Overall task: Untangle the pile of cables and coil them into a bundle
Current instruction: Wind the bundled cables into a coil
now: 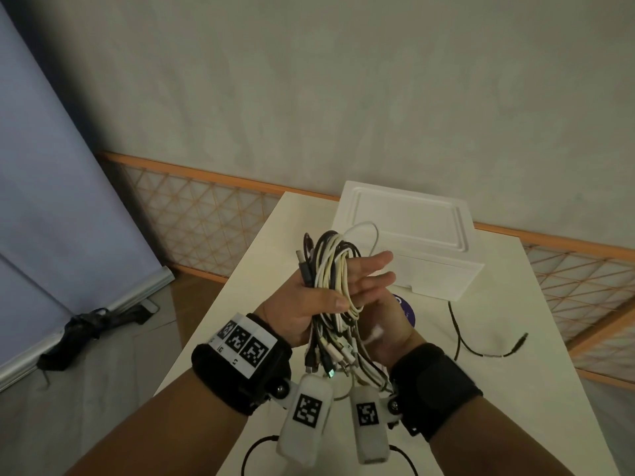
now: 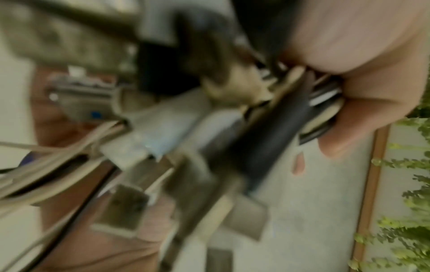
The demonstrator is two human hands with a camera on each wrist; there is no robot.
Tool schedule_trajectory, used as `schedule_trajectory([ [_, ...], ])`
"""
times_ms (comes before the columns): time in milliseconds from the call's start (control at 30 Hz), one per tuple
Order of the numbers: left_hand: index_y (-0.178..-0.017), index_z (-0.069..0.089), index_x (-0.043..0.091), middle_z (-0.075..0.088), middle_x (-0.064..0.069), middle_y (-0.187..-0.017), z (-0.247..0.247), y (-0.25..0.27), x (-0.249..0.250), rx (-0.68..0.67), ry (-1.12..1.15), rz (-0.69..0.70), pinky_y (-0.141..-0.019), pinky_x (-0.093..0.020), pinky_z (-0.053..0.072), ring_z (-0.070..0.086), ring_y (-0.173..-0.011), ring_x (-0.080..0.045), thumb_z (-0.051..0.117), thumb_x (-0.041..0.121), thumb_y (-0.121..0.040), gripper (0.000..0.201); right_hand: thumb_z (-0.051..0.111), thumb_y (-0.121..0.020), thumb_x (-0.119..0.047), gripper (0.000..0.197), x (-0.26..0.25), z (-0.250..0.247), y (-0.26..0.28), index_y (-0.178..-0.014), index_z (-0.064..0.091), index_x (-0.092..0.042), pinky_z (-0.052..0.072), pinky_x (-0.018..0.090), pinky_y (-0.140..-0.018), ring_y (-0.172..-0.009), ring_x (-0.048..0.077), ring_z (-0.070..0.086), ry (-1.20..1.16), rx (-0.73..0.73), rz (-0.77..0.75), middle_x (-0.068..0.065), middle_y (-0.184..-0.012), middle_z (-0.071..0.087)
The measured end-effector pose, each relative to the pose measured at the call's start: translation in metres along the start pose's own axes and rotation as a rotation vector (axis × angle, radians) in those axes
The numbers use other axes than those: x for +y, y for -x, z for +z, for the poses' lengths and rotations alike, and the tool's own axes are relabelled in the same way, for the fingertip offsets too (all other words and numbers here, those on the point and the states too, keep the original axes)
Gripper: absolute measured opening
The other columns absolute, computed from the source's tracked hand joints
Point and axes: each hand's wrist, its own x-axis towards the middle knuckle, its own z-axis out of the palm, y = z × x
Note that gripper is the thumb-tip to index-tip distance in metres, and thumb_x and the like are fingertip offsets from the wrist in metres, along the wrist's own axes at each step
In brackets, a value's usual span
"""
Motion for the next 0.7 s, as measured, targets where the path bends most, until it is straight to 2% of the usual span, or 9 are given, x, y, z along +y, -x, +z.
schedule_trajectory([
  [67,-0.123,0.065,0.013,0.066,-0.003,-0.123,-0.003,0.001,0.003,-0.015,-0.008,-0.021,-0.093,-0.027,0.049,0.062,-0.114,-0.017,0.063,0.005,-0.071,0.052,0.051,-0.086,-0.03,0.023,-0.007,-0.008,-0.001,-0.095,0.071,-0.024,0.05,0.016,-0.072,-0.08,0.004,0.062,0.043,0.074,-0.086,-0.008,-0.085,0.068],
  [133,-0.121,0.066,0.015,0.071,-0.004,-0.11,-0.007,0.003,0.003,0.0,0.002,-0.042,-0.084,-0.025,0.053,0.068,-0.099,-0.014,0.075,0.019,-0.069,0.053,0.063,-0.081,-0.028,0.033,-0.02,-0.016,-0.002,-0.11,0.057,-0.014,0.05,0.032,-0.061,-0.073,0.019,0.059,0.085,0.226,-0.197,0.008,-0.086,0.061],
  [200,-0.119,0.068,0.014,0.074,-0.003,-0.096,-0.01,0.005,0.0,0.046,-0.007,-0.045,-0.075,-0.025,0.055,0.069,-0.085,-0.013,0.078,0.027,-0.065,0.056,0.054,-0.093,-0.02,0.01,-0.033,-0.017,-0.002,-0.102,0.057,-0.017,0.044,0.03,-0.057,-0.06,0.015,0.05,0.122,0.295,-0.346,0.004,-0.073,0.053],
  [300,-0.115,0.07,0.012,0.072,-0.003,-0.082,-0.014,0.005,-0.006,0.11,-0.057,-0.016,-0.066,-0.026,0.054,0.067,-0.069,-0.014,0.077,0.026,-0.059,0.058,0.042,-0.101,-0.022,0.019,-0.037,-0.011,-0.002,-0.09,0.057,-0.016,0.027,0.025,-0.047,-0.049,0.01,0.031,0.335,0.382,-0.486,-0.002,-0.06,0.039],
  [400,-0.113,0.07,0.011,0.071,-0.004,-0.078,-0.012,0.003,-0.007,0.103,-0.091,-0.002,-0.063,-0.027,0.052,0.066,-0.064,-0.015,0.077,0.024,-0.058,0.057,0.046,-0.1,-0.026,0.022,-0.028,-0.006,-0.01,-0.082,0.055,-0.016,0.036,0.022,-0.048,-0.052,0.006,0.04,0.571,0.492,-0.507,-0.006,-0.061,0.046],
  [467,-0.113,0.07,0.011,0.072,-0.004,-0.078,-0.009,0.002,-0.006,0.063,-0.105,0.002,-0.062,-0.026,0.052,0.066,-0.064,-0.015,0.08,0.029,-0.059,0.058,0.052,-0.094,-0.019,0.022,-0.024,-0.001,-0.011,-0.074,0.057,-0.023,0.049,0.027,-0.059,-0.059,0.009,0.053,0.645,0.442,-0.4,-0.001,-0.066,0.056],
  [533,-0.114,0.07,0.012,0.072,-0.004,-0.079,-0.007,0.001,-0.004,0.044,-0.105,0.004,-0.063,-0.026,0.053,0.067,-0.066,-0.015,0.08,0.03,-0.06,0.058,0.041,-0.095,-0.018,0.04,-0.021,0.008,-0.006,-0.06,0.059,-0.017,0.048,0.025,-0.047,-0.046,0.018,0.052,0.584,0.259,-0.223,0.009,-0.052,0.049],
  [600,-0.116,0.069,0.011,0.072,-0.004,-0.081,-0.007,0.001,-0.002,0.051,-0.104,0.014,-0.064,-0.026,0.053,0.067,-0.067,-0.014,0.079,0.03,-0.062,0.057,0.028,-0.1,-0.016,0.046,-0.014,0.01,-0.001,-0.064,0.053,-0.003,0.042,0.019,-0.038,-0.035,0.016,0.047,0.595,0.133,-0.189,0.005,-0.041,0.043],
  [700,-0.117,0.068,0.012,0.073,-0.002,-0.083,-0.011,0.002,0.003,0.044,-0.102,0.004,-0.066,-0.026,0.053,0.066,-0.069,-0.012,0.078,0.03,-0.065,0.056,0.038,-0.098,-0.016,0.019,-0.001,-0.002,-0.001,-0.094,0.052,-0.004,0.052,0.031,-0.059,-0.072,0.031,0.065,0.685,0.204,-0.354,-0.004,-0.071,0.064],
])
